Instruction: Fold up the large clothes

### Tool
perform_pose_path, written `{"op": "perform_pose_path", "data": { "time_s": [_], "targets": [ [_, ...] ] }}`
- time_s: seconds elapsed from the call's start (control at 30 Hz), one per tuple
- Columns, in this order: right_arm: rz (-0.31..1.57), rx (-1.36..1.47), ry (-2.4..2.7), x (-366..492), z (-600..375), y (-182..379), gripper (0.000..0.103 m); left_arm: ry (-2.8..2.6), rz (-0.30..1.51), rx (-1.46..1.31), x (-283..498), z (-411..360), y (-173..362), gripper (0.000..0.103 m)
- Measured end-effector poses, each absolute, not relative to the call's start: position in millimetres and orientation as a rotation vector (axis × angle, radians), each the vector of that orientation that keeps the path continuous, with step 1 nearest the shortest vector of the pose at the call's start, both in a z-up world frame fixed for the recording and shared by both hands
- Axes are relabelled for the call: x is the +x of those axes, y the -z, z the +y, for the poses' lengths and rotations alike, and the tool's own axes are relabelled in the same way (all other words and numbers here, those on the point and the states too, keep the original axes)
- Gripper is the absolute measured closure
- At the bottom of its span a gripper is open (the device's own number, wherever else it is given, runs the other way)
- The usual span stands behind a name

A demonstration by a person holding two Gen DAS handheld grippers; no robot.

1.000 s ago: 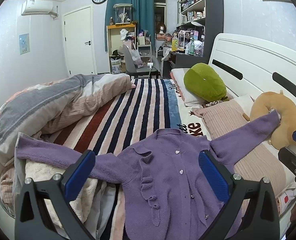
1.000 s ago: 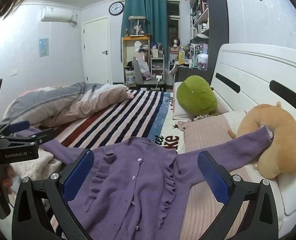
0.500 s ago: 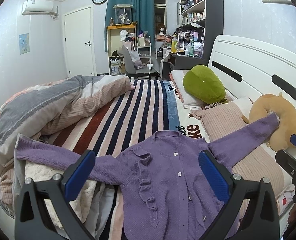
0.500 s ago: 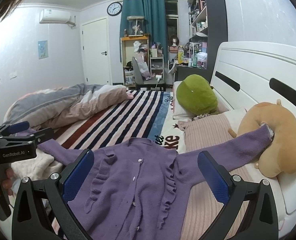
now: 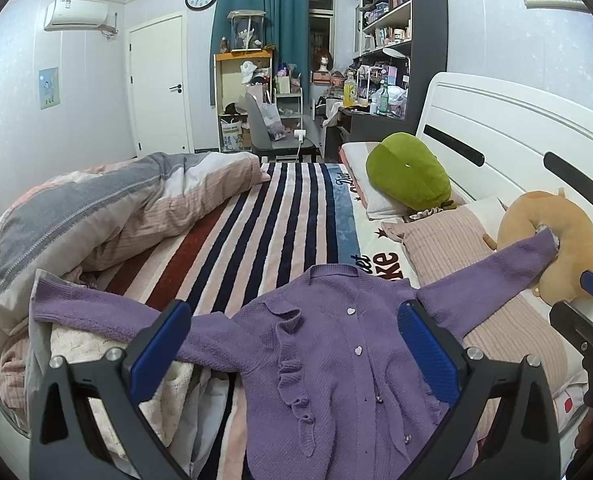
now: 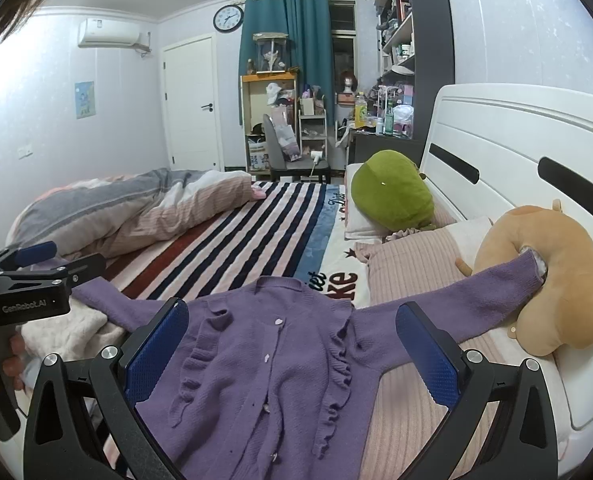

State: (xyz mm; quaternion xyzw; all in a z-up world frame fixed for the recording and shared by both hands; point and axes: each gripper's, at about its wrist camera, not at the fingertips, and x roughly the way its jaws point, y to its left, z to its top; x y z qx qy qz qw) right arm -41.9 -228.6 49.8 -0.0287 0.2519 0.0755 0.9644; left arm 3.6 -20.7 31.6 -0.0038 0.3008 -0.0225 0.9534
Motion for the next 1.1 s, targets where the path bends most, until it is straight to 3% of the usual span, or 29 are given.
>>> {"op": "perform_pose_path", "data": {
  "time_s": [0.83,1.1],
  "targets": [
    [0.52,-0.036,-0.156,-43.3,-241.4,-57.5,0.0,0.046,0.604,-0.018,-1.6,-28.3,-40.2,0.001],
    [0.531,-0.045,-0.249,-25.8,-225.4,-56.9,0.0,0.024,0.614,-0.043,7.0,13.4,-36.0,0.001]
  ]
}}
